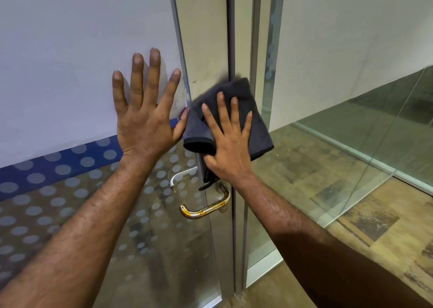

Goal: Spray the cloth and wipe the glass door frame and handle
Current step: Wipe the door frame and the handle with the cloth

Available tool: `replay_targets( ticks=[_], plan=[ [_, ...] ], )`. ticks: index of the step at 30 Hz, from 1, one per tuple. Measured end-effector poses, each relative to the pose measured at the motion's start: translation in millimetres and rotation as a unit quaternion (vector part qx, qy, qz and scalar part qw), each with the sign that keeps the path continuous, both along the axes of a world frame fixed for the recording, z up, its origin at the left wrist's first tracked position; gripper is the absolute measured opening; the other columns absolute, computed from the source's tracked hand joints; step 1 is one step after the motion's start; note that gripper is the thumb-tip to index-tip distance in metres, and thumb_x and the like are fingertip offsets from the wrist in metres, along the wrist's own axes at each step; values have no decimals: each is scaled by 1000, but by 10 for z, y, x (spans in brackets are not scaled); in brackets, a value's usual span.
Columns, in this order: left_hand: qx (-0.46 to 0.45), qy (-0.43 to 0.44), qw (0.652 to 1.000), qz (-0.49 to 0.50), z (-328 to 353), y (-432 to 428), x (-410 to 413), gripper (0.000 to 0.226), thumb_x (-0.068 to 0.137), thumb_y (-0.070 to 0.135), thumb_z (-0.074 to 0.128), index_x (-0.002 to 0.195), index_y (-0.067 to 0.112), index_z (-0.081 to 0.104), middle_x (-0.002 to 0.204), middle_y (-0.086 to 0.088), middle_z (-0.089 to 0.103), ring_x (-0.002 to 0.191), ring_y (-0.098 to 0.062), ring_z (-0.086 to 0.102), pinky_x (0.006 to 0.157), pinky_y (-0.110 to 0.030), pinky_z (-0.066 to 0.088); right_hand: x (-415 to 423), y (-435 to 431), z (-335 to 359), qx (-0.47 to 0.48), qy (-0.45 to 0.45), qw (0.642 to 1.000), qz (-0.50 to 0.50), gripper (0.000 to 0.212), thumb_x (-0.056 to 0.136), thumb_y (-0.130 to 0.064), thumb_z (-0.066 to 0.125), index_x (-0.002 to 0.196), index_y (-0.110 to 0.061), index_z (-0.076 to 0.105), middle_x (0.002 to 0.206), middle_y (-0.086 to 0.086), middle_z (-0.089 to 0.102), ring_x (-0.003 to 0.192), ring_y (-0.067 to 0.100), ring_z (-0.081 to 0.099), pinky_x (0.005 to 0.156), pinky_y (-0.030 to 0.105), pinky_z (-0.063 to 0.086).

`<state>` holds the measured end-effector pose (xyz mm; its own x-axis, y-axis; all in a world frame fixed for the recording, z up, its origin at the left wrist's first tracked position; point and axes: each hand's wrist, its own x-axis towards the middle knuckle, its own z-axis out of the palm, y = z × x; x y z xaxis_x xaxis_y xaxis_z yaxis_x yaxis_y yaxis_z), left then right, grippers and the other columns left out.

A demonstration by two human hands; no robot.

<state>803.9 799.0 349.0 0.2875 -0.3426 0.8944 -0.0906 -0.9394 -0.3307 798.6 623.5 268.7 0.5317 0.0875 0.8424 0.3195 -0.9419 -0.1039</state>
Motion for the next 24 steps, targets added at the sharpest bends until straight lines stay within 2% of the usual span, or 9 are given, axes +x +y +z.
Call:
replay_targets(
  ticks=[2,5,9,13,17,20,24],
  plan=[
    [1,-7,1000,6,7,11,-6,67,104,56,34,162,25,18,165,-18,21,150,-42,22,120,-56,2,-34,-120,-207,-42,9,999,5,90,82,-57,58,158,-30,17,167,5,3,154,29,-4,118,66,0],
    [3,-15,1000,16,-1,-4,-10,64,106,55,33,161,25,21,164,-17,24,149,-41,25,120,-56,6,-86,-307,-408,-63,30,997,-19,97,74,-48,65,157,-33,16,167,4,8,154,26,-3,117,68,2],
    [1,-12,1000,10,-2,-19,-3,64,106,55,33,161,26,21,164,-17,24,149,-41,25,120,-56,7,-59,-240,-233,3,21,1000,-11,94,72,-45,57,157,-30,20,167,5,8,154,26,-6,117,67,-3],
    [-5,-10,1000,3,-14,-13,-1,65,105,56,33,161,26,21,165,-18,23,150,-41,24,120,-56,5,1,29,13,73,1,997,18,97,73,-46,58,158,-28,15,168,7,2,153,29,-12,117,65,-10],
    [-4,-12,1000,3,-7,-23,4,65,105,56,34,161,26,21,165,-17,23,150,-41,24,120,-55,2,16,-44,-52,-18,-7,999,27,94,77,-51,61,157,-34,16,168,4,0,154,32,-8,115,70,-4],
    [-4,-16,1000,6,-12,-24,3,65,105,55,33,162,27,19,165,-17,23,150,-41,24,120,-54,1,-58,-283,-367,-84,25,995,45,101,69,-40,63,157,-39,13,168,0,-5,154,30,-5,116,69,-3],
    [-8,-13,1000,10,6,-15,3,65,105,57,32,161,27,19,165,-16,22,150,-40,23,120,-53,2,-201,-507,-839,-78,92,991,53,82,84,-47,57,156,-39,18,168,-4,0,155,26,-4,117,68,5]
  ],
)
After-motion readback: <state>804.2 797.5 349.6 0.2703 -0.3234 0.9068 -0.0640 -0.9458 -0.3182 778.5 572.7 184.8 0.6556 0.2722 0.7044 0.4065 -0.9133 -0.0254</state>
